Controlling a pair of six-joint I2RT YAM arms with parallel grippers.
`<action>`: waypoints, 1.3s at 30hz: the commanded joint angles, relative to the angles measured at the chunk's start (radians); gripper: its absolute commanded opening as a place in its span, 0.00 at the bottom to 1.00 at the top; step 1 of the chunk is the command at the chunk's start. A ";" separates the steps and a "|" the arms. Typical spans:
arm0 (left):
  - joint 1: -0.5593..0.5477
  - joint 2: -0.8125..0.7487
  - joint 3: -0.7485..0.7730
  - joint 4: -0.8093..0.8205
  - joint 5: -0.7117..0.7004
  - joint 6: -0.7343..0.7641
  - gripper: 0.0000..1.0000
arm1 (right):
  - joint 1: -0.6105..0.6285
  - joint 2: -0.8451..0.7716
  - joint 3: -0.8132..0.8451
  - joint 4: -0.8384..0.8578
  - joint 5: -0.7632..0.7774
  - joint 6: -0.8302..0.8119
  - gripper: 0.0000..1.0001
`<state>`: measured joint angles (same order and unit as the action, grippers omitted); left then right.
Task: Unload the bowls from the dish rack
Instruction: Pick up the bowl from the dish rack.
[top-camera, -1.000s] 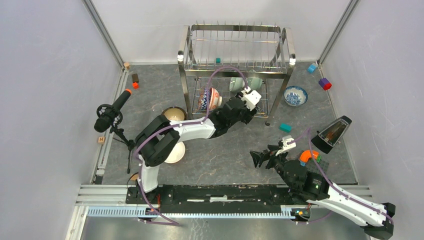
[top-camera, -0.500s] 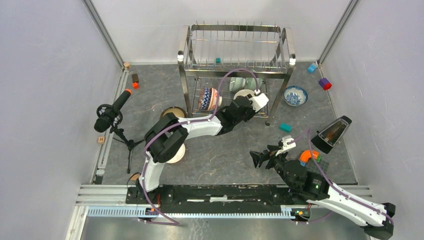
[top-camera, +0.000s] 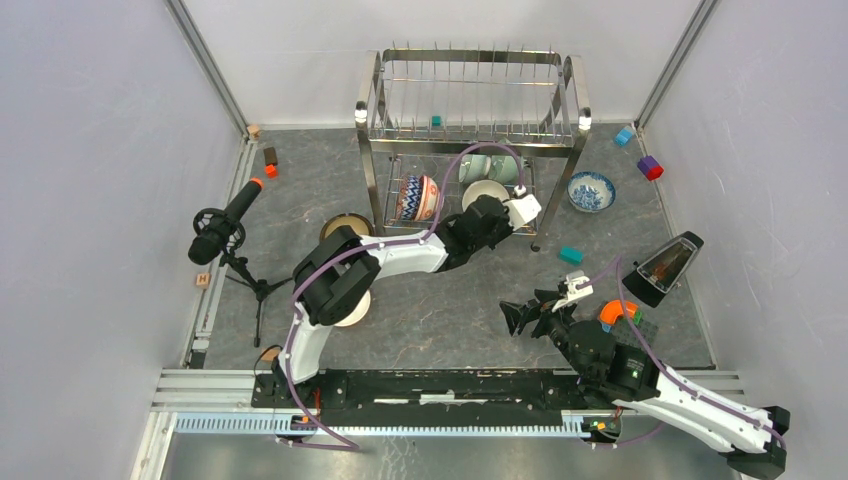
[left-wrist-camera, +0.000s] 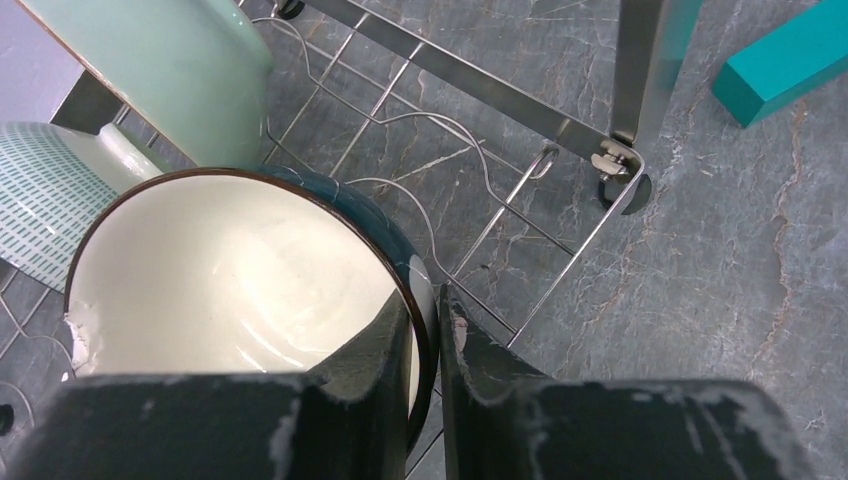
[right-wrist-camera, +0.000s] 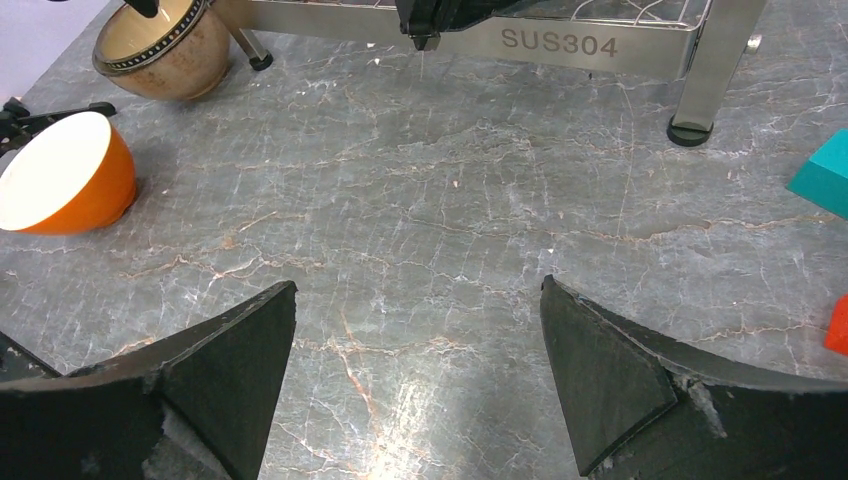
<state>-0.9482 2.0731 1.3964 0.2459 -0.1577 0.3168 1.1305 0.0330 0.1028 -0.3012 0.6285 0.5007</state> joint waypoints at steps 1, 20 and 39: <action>-0.007 -0.018 0.016 0.076 -0.075 0.074 0.10 | 0.003 -0.017 0.002 0.028 0.006 0.014 0.96; -0.029 -0.189 -0.140 0.438 -0.236 0.065 0.02 | 0.003 -0.016 0.024 0.014 0.032 0.018 0.96; -0.202 -0.472 -0.389 0.375 -0.350 -0.009 0.02 | 0.003 -0.019 0.153 -0.056 0.092 -0.003 0.96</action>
<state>-1.1095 1.7241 1.0500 0.5507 -0.4255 0.3443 1.1305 0.0204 0.1844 -0.3405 0.6876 0.5095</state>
